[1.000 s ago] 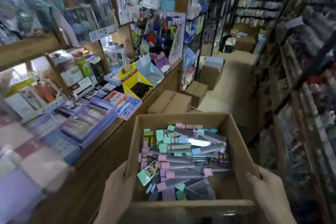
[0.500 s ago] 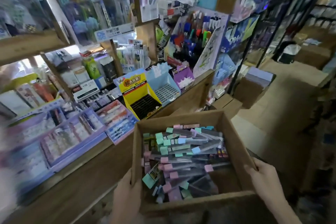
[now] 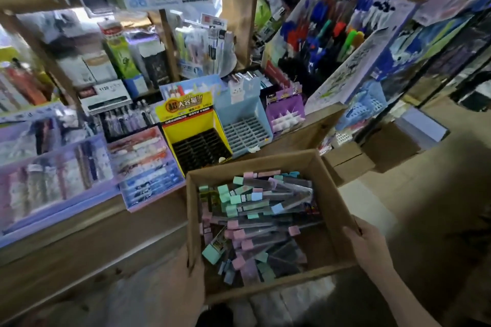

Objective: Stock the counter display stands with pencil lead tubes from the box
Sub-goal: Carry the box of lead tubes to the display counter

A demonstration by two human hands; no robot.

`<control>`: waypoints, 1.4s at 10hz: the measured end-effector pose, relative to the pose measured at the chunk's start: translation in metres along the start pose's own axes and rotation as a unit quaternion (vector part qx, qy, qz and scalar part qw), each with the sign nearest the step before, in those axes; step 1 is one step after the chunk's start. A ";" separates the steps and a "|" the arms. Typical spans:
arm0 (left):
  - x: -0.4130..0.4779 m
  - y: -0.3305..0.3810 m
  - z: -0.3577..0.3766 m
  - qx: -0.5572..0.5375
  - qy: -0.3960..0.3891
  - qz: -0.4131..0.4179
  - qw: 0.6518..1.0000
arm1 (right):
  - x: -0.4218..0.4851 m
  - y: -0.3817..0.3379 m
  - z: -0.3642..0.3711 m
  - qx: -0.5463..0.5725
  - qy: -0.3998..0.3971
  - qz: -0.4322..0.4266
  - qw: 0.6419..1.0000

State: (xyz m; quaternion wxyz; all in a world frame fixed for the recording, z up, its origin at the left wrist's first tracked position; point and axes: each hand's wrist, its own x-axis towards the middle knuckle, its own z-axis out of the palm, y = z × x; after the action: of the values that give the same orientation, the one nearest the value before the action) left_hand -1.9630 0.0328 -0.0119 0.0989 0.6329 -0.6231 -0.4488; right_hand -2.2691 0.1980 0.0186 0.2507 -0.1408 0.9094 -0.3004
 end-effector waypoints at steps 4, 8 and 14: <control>0.011 0.031 0.116 -0.105 0.142 -0.157 0.972 | 0.168 0.019 0.017 -0.042 -0.103 -0.114 0.987; 0.034 0.031 0.144 -0.124 0.147 -0.166 0.967 | 0.216 0.018 0.047 -0.029 -0.117 -0.082 0.989; 0.105 0.017 0.133 -0.077 0.077 -0.229 0.967 | 0.275 -0.036 0.074 -0.207 -0.211 -0.133 0.946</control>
State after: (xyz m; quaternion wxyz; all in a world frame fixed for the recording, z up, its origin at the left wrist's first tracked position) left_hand -2.0857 -0.0055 -0.1234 0.0898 0.7819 -0.4152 -0.4563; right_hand -2.4547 0.0225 -0.1126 0.3603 -0.3690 0.8509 -0.0999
